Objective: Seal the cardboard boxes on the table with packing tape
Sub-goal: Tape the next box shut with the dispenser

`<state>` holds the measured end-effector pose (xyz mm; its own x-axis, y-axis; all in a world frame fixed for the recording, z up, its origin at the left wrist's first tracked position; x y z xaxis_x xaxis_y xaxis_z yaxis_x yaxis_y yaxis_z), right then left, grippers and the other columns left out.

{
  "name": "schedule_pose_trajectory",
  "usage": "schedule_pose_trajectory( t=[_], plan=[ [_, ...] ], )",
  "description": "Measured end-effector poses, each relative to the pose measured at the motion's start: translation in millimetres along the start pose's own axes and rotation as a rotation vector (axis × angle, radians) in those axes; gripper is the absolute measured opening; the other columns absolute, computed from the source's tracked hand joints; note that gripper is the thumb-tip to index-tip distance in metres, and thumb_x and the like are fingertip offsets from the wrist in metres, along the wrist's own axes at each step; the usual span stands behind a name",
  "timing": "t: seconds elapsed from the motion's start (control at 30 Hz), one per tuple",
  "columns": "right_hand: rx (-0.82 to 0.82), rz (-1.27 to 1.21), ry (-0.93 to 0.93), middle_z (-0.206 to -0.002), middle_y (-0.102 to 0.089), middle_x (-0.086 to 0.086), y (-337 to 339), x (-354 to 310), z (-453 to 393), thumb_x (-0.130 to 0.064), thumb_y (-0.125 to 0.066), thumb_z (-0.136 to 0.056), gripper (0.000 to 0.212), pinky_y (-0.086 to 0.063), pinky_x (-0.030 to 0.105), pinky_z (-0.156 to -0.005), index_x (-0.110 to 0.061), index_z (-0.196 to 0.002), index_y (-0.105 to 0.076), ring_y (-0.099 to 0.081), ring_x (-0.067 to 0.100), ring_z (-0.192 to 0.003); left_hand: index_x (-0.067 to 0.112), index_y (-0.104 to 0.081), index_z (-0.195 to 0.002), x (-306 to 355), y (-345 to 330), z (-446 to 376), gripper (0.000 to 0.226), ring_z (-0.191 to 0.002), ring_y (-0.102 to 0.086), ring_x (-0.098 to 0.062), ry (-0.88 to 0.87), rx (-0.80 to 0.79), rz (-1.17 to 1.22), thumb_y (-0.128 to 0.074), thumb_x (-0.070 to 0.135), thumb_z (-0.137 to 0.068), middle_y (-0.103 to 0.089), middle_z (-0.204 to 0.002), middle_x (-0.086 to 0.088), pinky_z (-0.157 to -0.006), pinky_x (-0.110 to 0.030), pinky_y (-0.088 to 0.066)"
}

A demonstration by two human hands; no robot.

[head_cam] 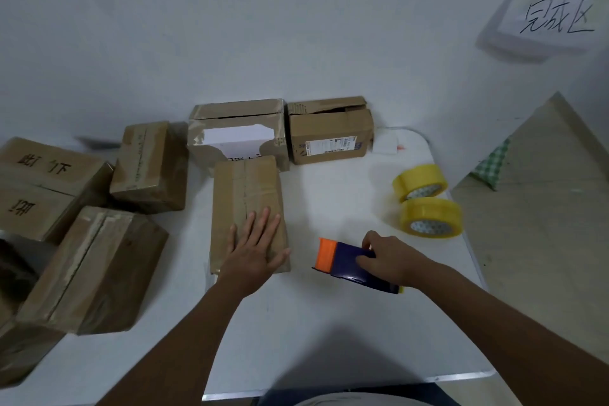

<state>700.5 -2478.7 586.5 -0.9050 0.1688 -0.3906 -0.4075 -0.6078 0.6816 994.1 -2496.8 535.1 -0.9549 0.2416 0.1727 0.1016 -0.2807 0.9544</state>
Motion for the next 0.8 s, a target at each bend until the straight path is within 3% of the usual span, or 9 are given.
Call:
schedule_pose_trajectory(
  t=[0.2, 0.43, 0.6, 0.8],
  plan=[
    [0.140, 0.185, 0.060, -0.102, -0.061, 0.006, 1, -14, 3, -0.051, -0.048, -0.095, 0.040, -0.040, 0.029, -0.065, -0.015, -0.113, -0.051, -0.053, 0.019, -0.080, 0.037, 0.020, -0.149, 5, 1, 0, 0.077, -0.150, 0.019, -0.014, 0.029, 0.027, 0.039, -0.029, 0.065, -0.097, 0.024, -0.159, 0.014, -0.121, -0.048, 0.009],
    [0.245, 0.327, 0.036, -0.107, -0.061, 0.007, -12, -40, -5, -0.050, -0.038, -0.100, 0.042, -0.038, 0.030, -0.065, -0.012, -0.113, -0.049, -0.062, 0.025, -0.092, 0.042, 0.015, -0.151, 5, -5, 0, 0.075, -0.151, 0.013, -0.012, 0.051, 0.066, 0.026, -0.022, 0.070, -0.091, 0.016, -0.162, 0.016, -0.120, -0.046, 0.009],
    [0.185, 0.322, 0.003, -0.111, -0.062, 0.010, -15, -49, -16, -0.047, -0.036, -0.101, 0.043, -0.039, 0.031, -0.067, -0.008, -0.116, -0.049, -0.062, 0.027, -0.095, 0.041, 0.017, -0.151, 3, -11, -1, 0.076, -0.151, 0.014, -0.012, 0.062, 0.082, -0.018, -0.009, 0.074, -0.088, 0.016, -0.163, 0.015, -0.120, -0.046, 0.009],
    [0.092, 0.279, -0.048, -0.118, -0.060, 0.012, -15, -70, -39, -0.045, -0.037, -0.102, 0.046, -0.039, 0.032, -0.075, -0.006, -0.123, -0.049, -0.060, 0.029, -0.105, 0.038, 0.012, -0.155, 4, -10, -2, 0.079, -0.151, 0.014, -0.014, 0.059, 0.071, -0.023, -0.007, 0.074, -0.086, 0.017, -0.163, 0.014, -0.120, -0.046, 0.008]
  ],
)
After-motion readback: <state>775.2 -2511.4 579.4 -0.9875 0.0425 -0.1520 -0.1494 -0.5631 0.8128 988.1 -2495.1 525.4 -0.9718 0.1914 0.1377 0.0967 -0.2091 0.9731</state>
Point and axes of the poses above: each hand's wrist, its own z-axis away from the middle knuckle, its own y-axis out of the back of the hand, x = y × z, the point moved 1 cm from there along -z, towards the middle knuckle
